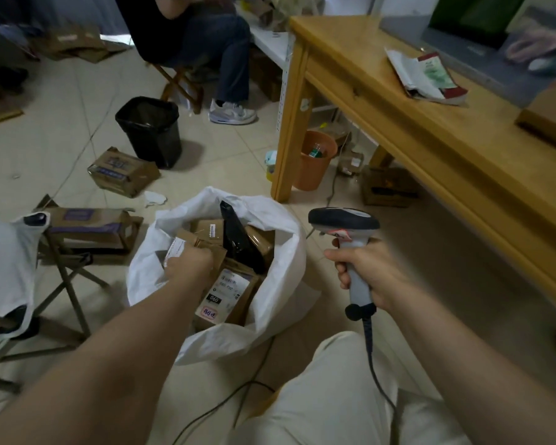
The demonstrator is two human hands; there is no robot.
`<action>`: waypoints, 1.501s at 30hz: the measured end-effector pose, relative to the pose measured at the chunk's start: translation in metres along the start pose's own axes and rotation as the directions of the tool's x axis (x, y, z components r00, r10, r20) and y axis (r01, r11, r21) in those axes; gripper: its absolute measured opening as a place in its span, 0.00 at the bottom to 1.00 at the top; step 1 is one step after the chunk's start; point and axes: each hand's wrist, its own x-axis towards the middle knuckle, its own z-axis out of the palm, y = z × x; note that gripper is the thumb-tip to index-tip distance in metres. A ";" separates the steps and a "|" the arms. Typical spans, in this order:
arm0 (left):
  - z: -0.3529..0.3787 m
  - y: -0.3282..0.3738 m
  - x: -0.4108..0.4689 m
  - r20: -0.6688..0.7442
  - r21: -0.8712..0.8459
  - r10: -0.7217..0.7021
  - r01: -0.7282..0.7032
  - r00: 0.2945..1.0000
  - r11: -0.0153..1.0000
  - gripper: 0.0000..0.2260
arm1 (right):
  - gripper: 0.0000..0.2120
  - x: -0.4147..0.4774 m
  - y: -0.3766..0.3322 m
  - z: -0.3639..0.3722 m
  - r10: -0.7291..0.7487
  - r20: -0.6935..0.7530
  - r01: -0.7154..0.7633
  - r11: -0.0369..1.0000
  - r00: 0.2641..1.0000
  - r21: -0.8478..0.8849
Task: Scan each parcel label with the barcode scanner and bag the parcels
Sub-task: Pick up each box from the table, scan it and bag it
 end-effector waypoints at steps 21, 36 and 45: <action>0.103 0.260 -0.400 0.143 0.138 0.982 -0.985 0.123 0.103 0.34 | 0.11 -0.127 0.007 -0.242 -0.007 -0.632 0.395 0.787 0.775 0.475; 0.217 0.323 -0.604 0.467 -0.171 0.877 -0.961 0.117 0.219 0.62 | 0.09 -0.207 0.078 -0.376 0.117 -0.807 0.607 0.599 0.579 0.522; 0.192 0.346 -0.569 0.357 -0.274 0.929 -0.962 -0.096 0.006 0.53 | 0.07 -0.212 0.088 -0.379 0.040 -0.803 0.546 0.712 0.595 0.441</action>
